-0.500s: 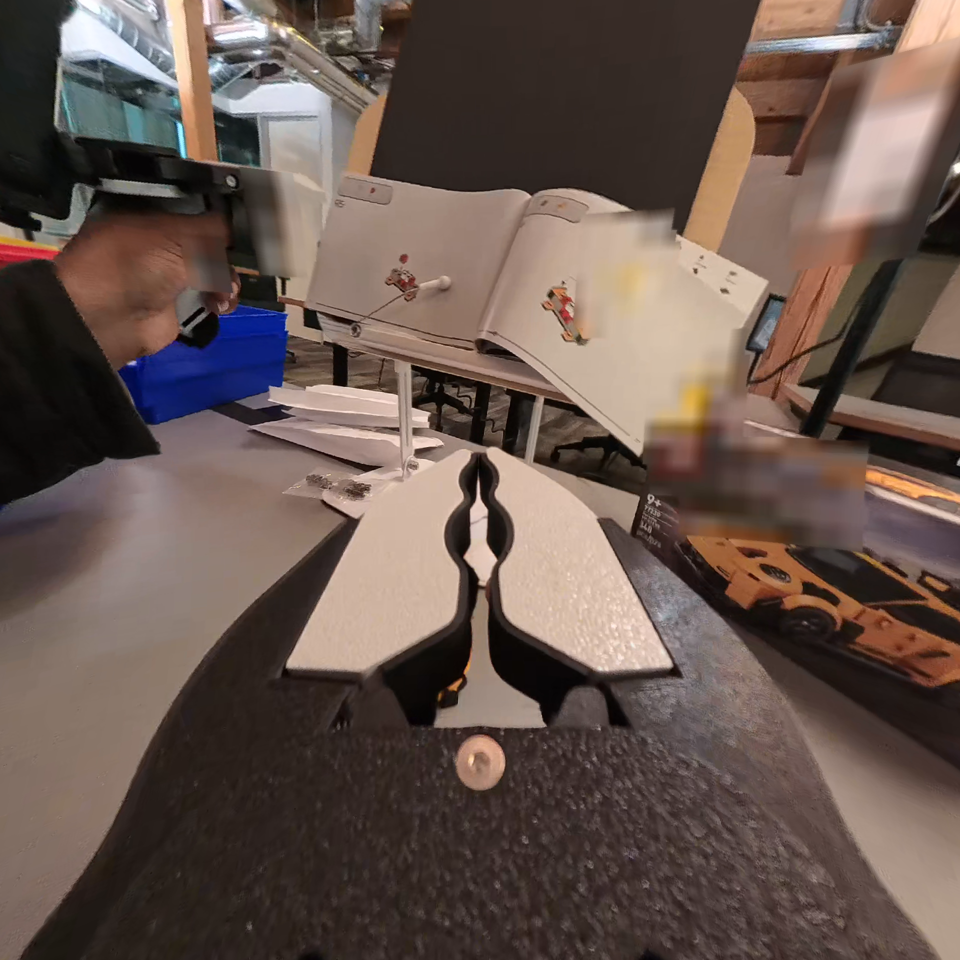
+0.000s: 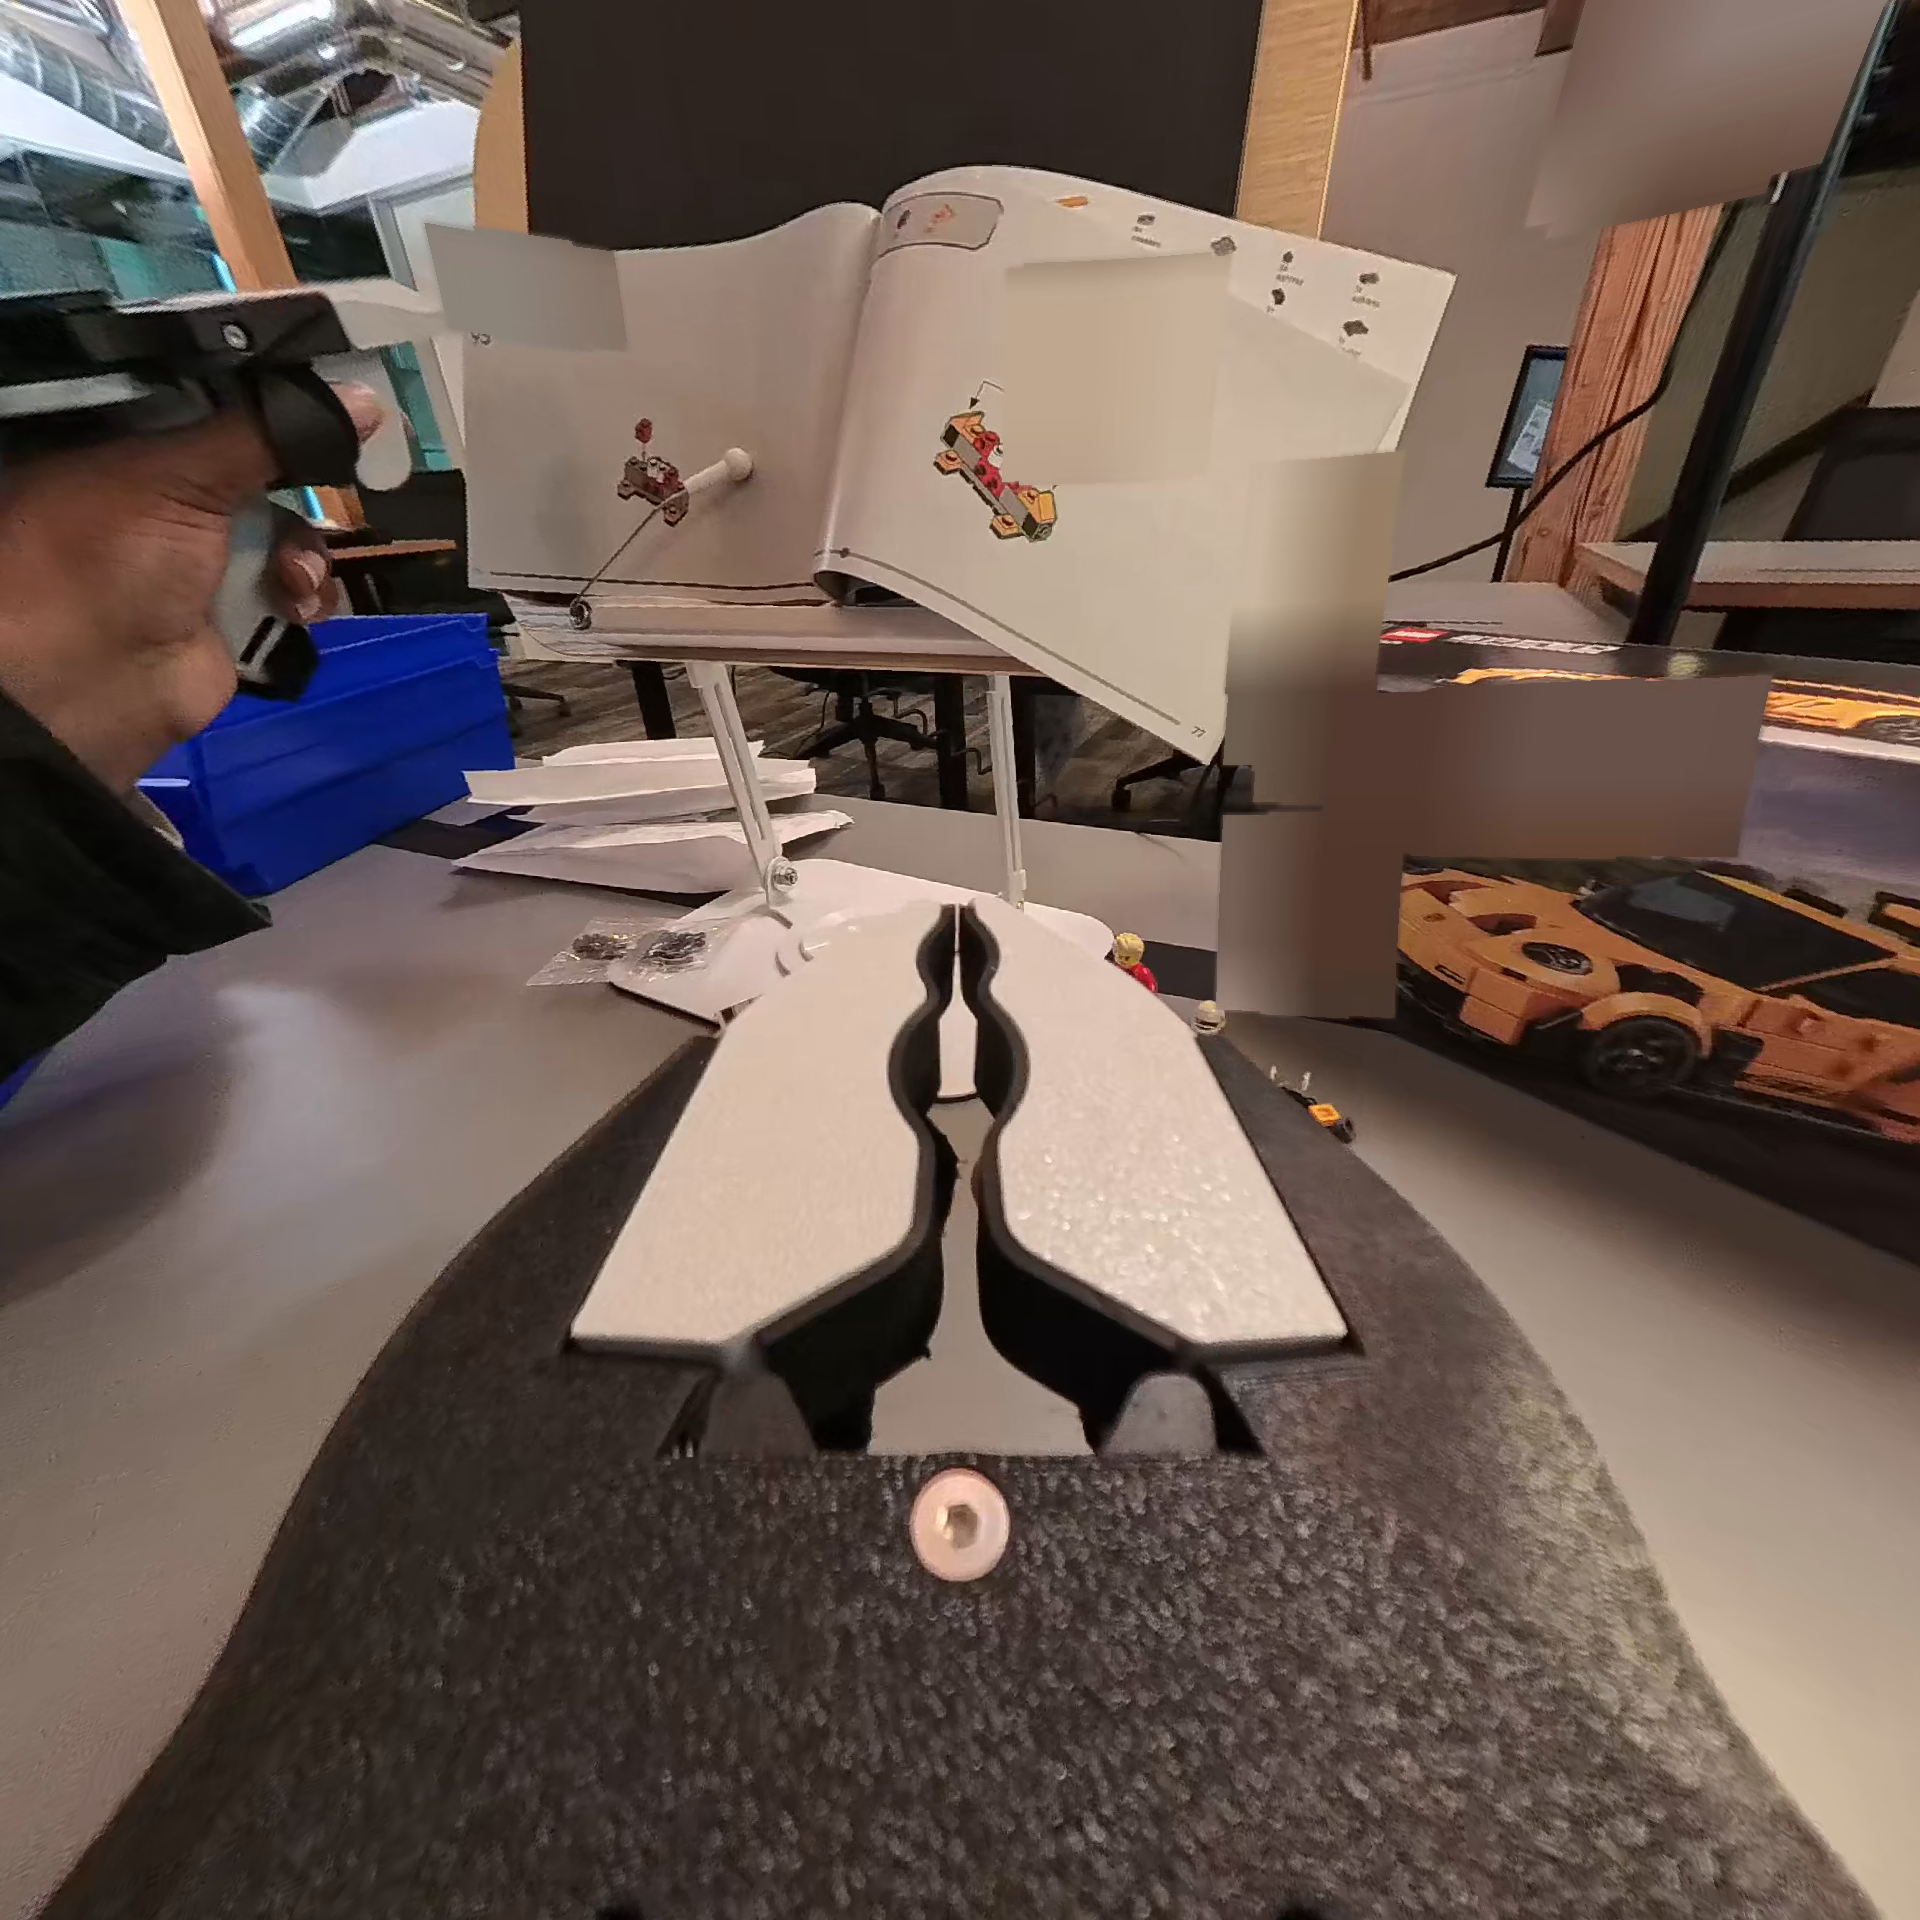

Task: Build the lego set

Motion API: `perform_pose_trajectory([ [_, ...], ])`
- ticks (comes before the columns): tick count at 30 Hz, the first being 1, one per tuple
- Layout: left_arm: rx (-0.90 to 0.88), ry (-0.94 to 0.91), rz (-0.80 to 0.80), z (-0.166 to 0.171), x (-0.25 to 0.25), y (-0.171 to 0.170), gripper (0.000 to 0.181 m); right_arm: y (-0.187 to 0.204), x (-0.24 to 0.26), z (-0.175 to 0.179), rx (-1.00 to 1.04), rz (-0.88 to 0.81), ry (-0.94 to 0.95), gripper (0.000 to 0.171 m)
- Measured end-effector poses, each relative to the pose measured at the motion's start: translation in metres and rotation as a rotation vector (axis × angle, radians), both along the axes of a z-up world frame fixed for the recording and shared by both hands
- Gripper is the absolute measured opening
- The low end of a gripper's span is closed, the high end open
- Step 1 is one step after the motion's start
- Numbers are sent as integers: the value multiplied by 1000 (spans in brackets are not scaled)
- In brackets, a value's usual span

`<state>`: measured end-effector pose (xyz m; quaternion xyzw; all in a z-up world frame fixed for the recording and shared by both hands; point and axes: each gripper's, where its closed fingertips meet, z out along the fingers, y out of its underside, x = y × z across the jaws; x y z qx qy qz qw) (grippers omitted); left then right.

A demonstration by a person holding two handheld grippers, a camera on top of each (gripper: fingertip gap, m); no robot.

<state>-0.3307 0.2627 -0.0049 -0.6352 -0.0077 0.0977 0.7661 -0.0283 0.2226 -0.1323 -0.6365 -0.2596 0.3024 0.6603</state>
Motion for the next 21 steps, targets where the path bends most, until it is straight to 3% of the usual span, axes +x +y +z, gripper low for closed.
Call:
perform_pose_trajectory([
  [21, 33, 70, -24, 4, 28, -5, 0, -3, -4, -4, -10, 26, -18, 1],
])
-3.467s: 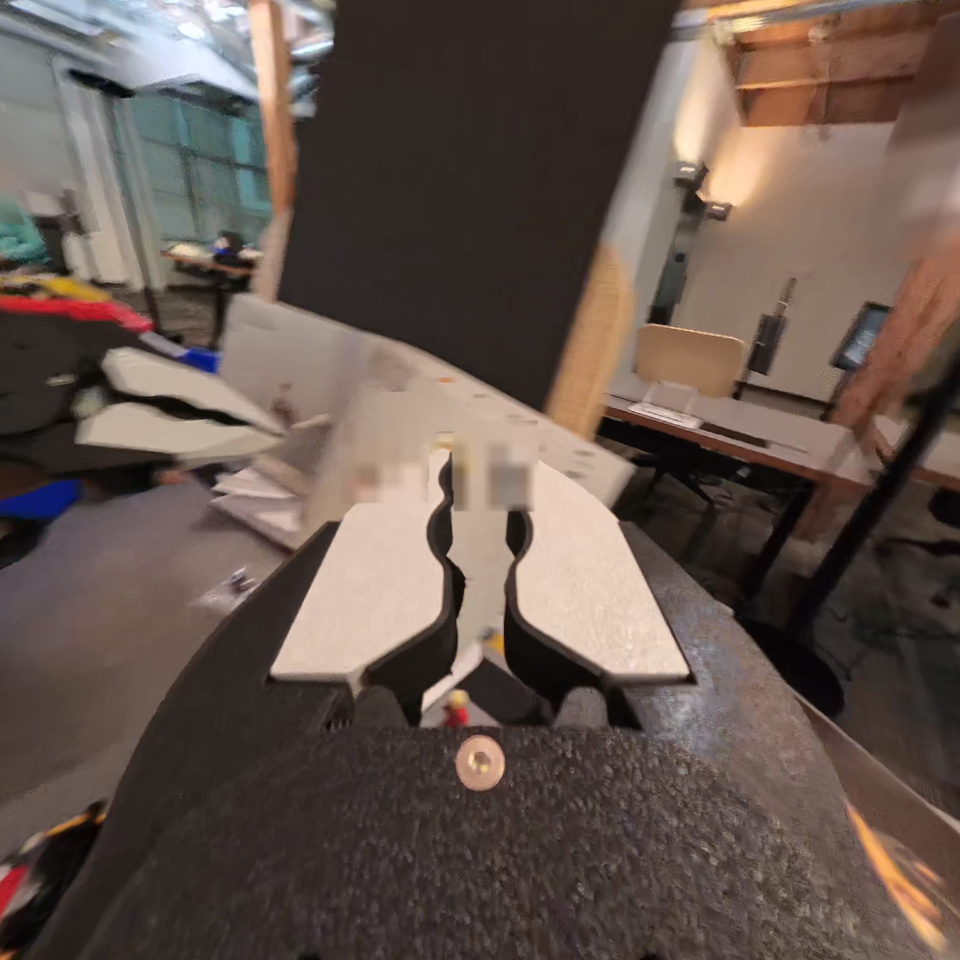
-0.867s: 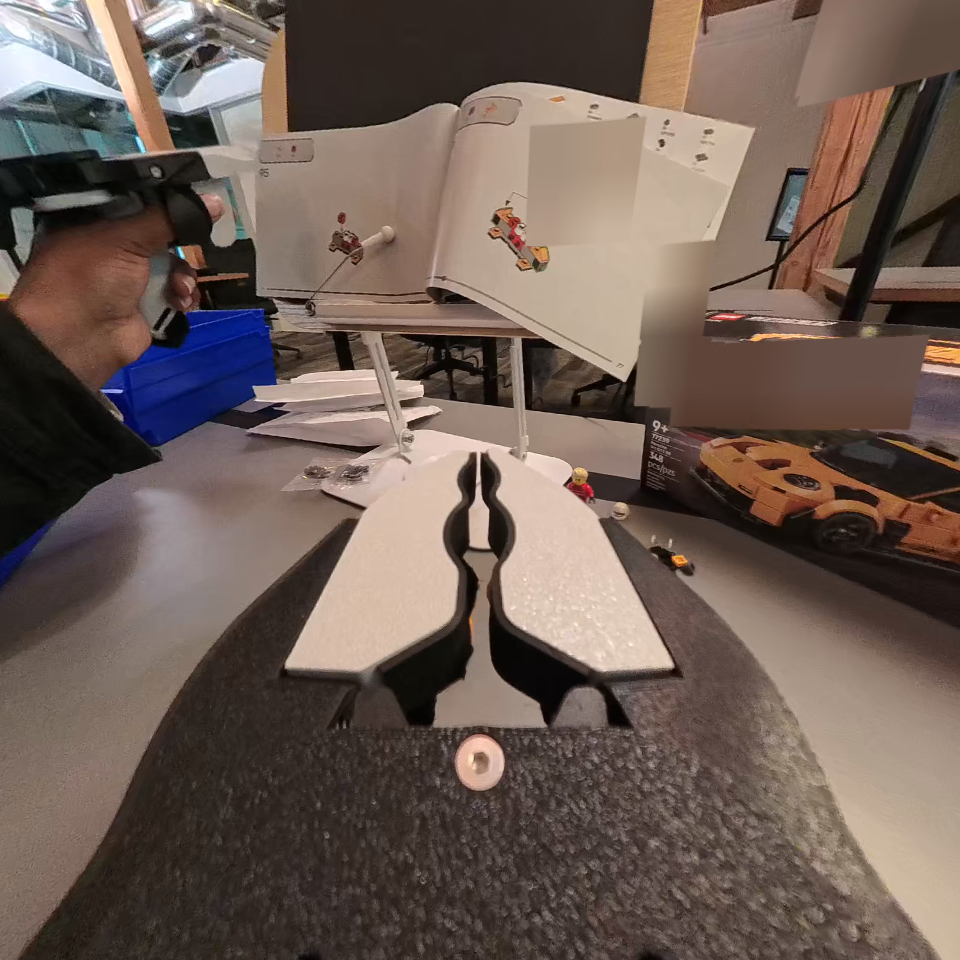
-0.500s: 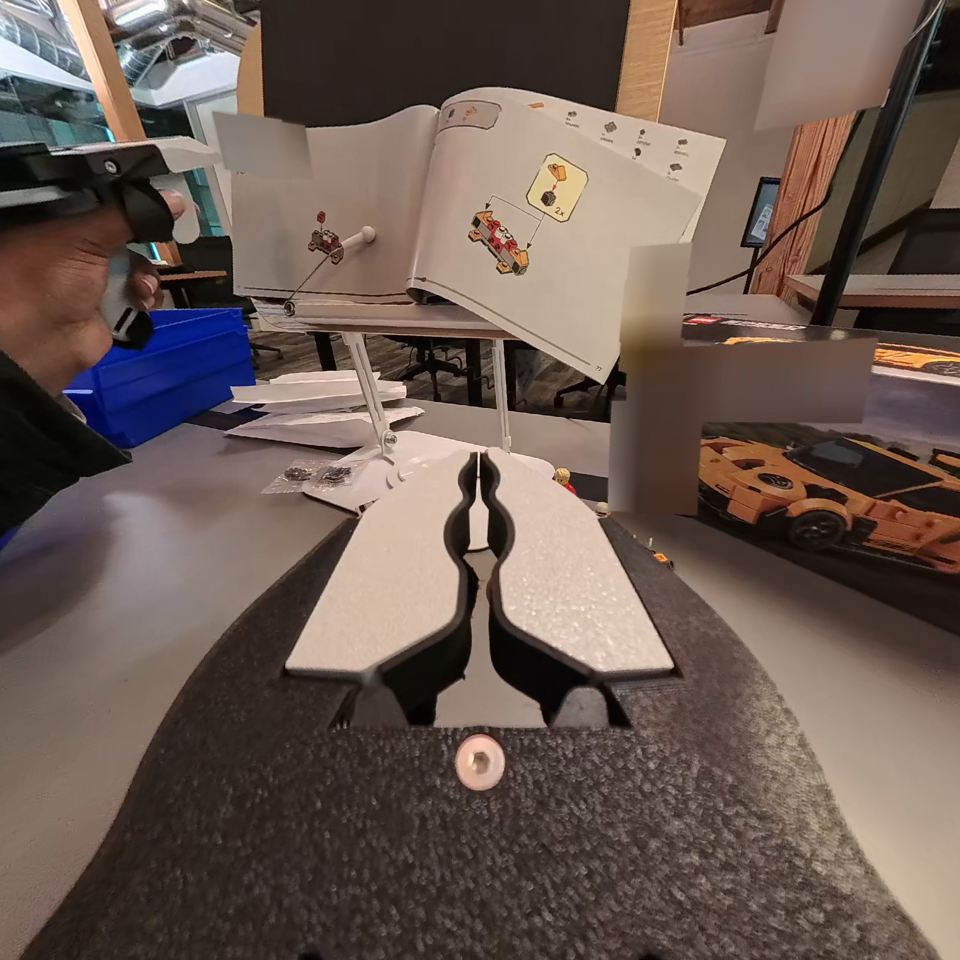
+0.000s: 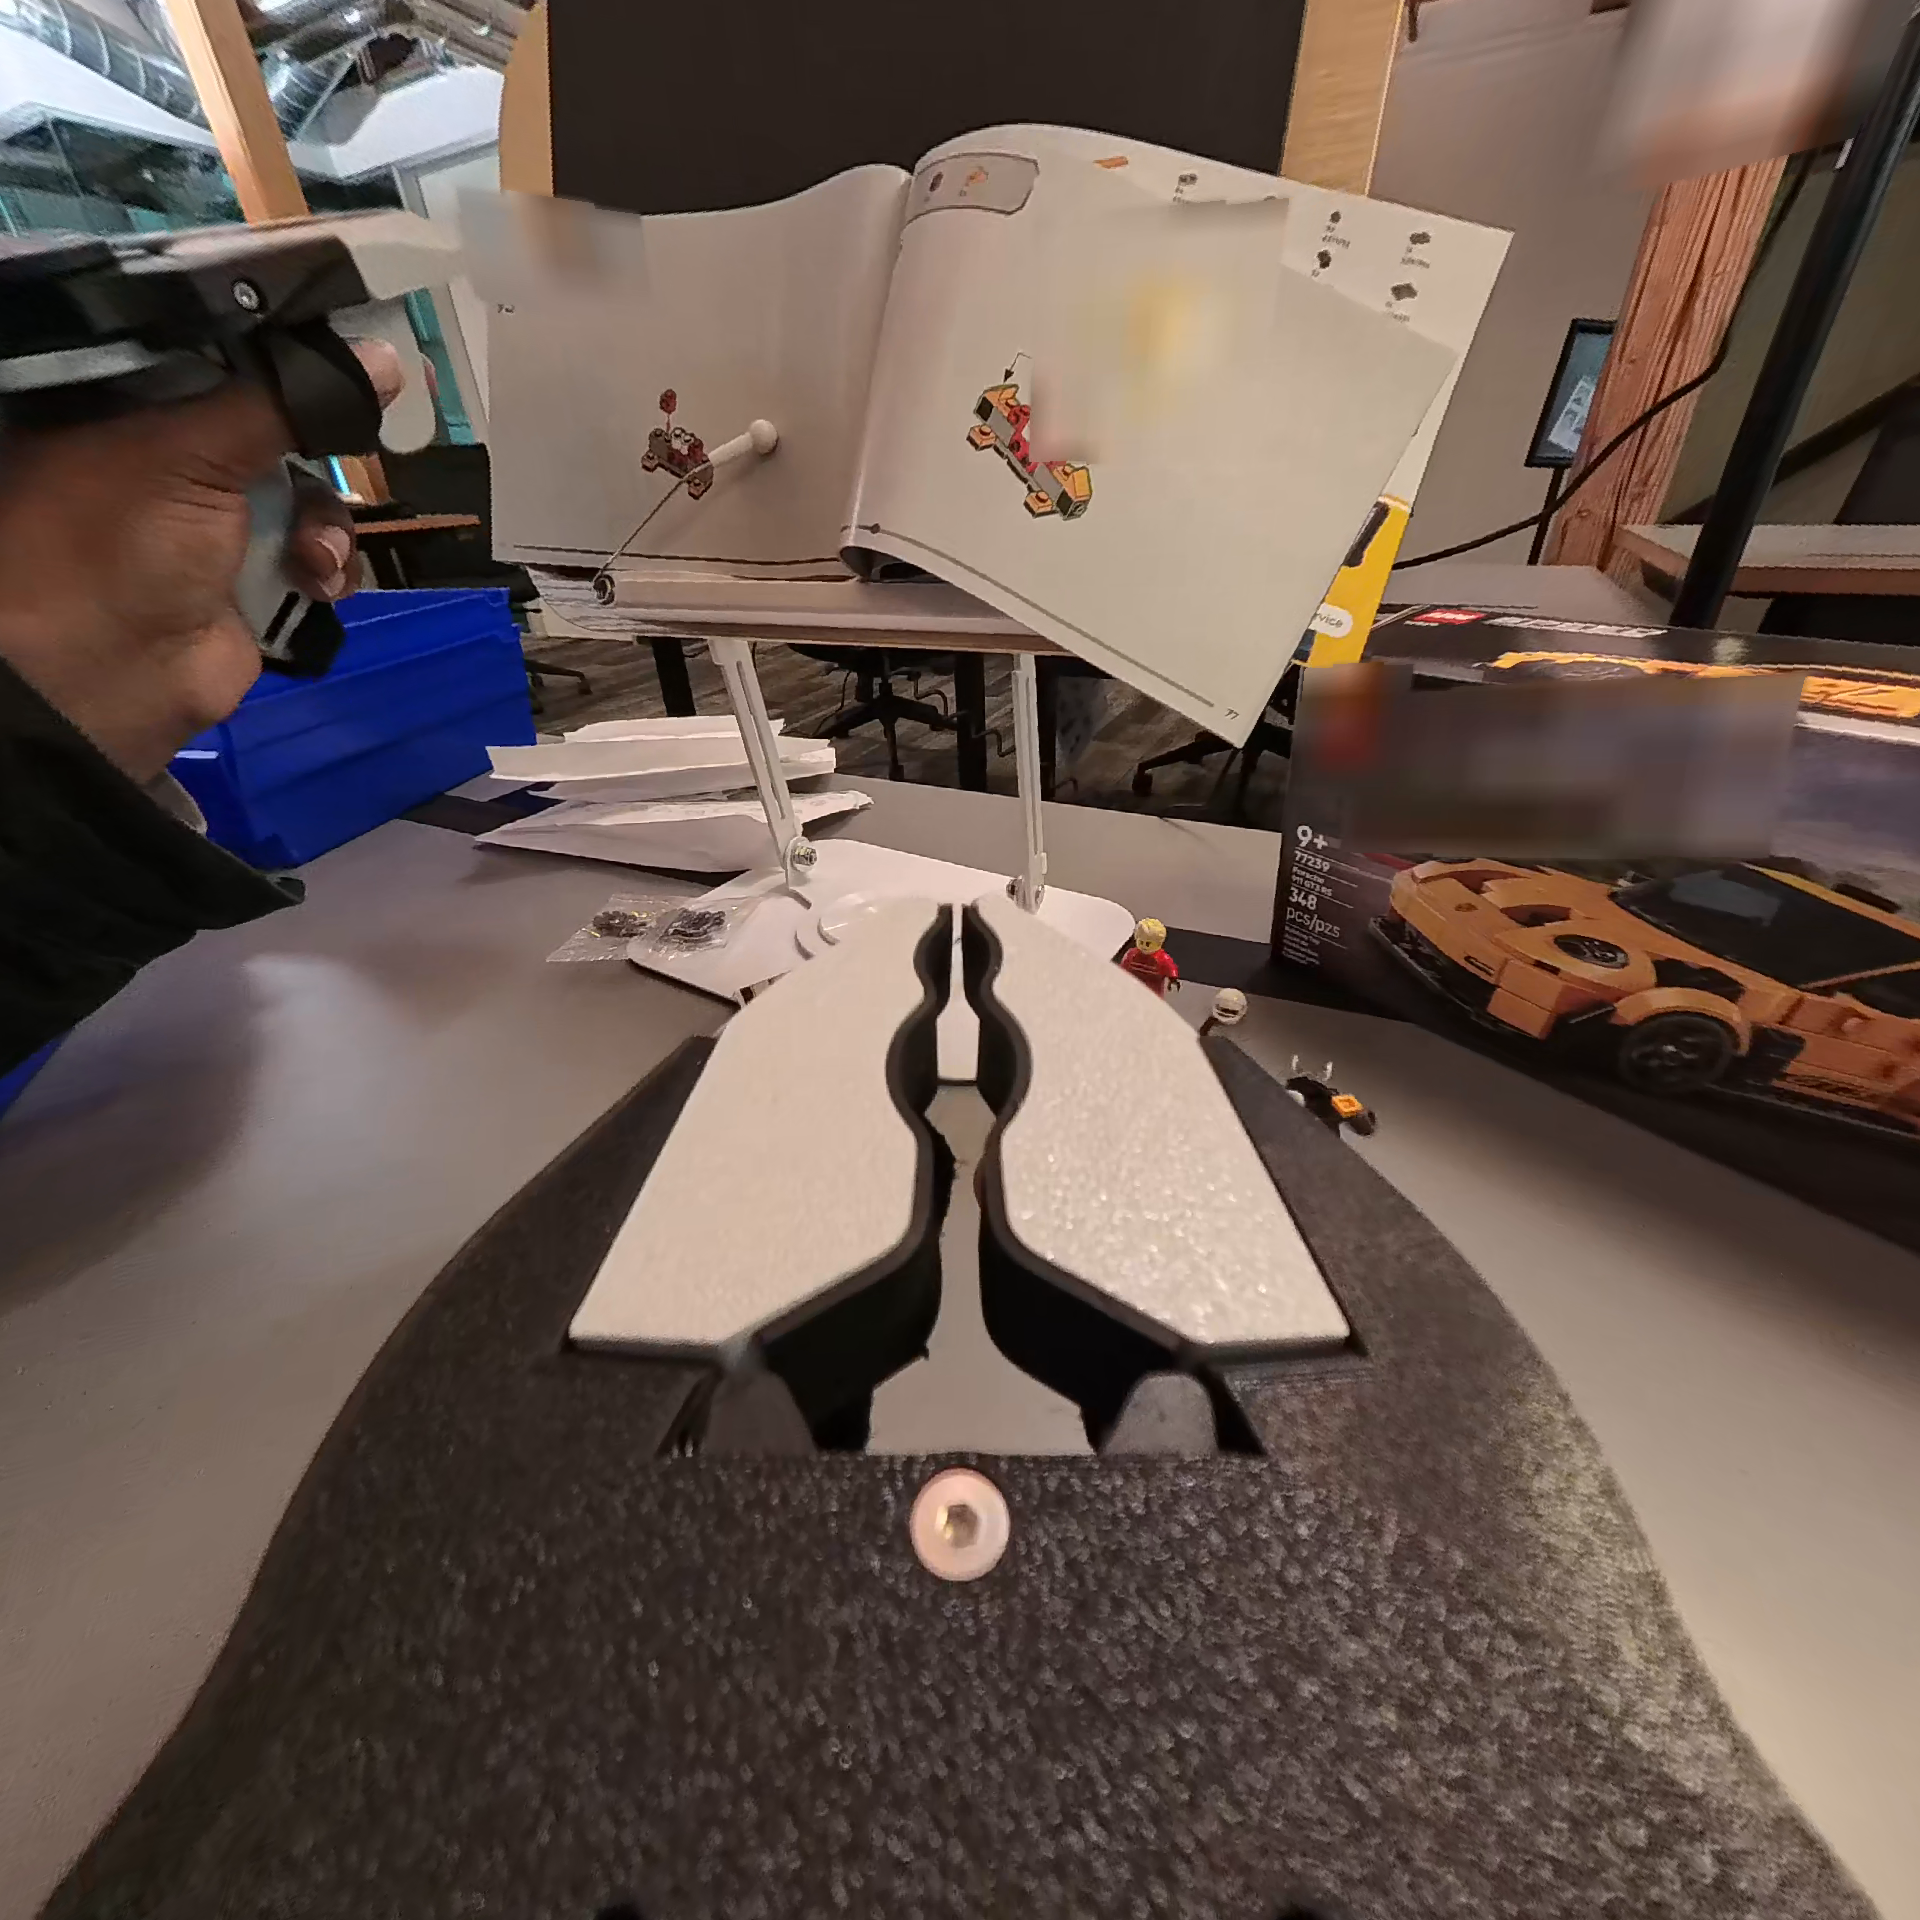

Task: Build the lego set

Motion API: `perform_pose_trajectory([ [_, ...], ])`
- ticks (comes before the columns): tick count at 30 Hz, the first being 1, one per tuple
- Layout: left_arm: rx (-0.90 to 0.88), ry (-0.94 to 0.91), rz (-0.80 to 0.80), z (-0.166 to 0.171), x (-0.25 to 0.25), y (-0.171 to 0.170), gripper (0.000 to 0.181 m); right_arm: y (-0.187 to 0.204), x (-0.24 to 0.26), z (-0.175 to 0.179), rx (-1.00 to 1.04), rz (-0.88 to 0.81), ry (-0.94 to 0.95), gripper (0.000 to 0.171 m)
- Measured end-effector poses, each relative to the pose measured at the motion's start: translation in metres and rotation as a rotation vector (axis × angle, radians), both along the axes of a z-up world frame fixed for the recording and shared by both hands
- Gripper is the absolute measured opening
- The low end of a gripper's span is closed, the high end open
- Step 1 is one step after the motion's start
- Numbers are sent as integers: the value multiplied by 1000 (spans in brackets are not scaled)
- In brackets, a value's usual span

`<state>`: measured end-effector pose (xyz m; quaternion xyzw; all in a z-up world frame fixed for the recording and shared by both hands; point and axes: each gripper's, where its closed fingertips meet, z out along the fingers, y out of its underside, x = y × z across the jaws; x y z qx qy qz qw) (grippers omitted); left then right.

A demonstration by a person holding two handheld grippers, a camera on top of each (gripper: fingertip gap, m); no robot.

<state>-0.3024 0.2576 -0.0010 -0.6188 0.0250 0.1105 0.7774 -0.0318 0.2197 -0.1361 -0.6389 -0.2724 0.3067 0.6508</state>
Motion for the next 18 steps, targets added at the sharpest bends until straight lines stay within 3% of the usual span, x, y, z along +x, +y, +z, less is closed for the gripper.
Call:
perform_pose_trajectory([
  [18, -49, -16, -14, -17, -1, 8, 0, 0, 1, 0, -3, 4, -6, 2],
])
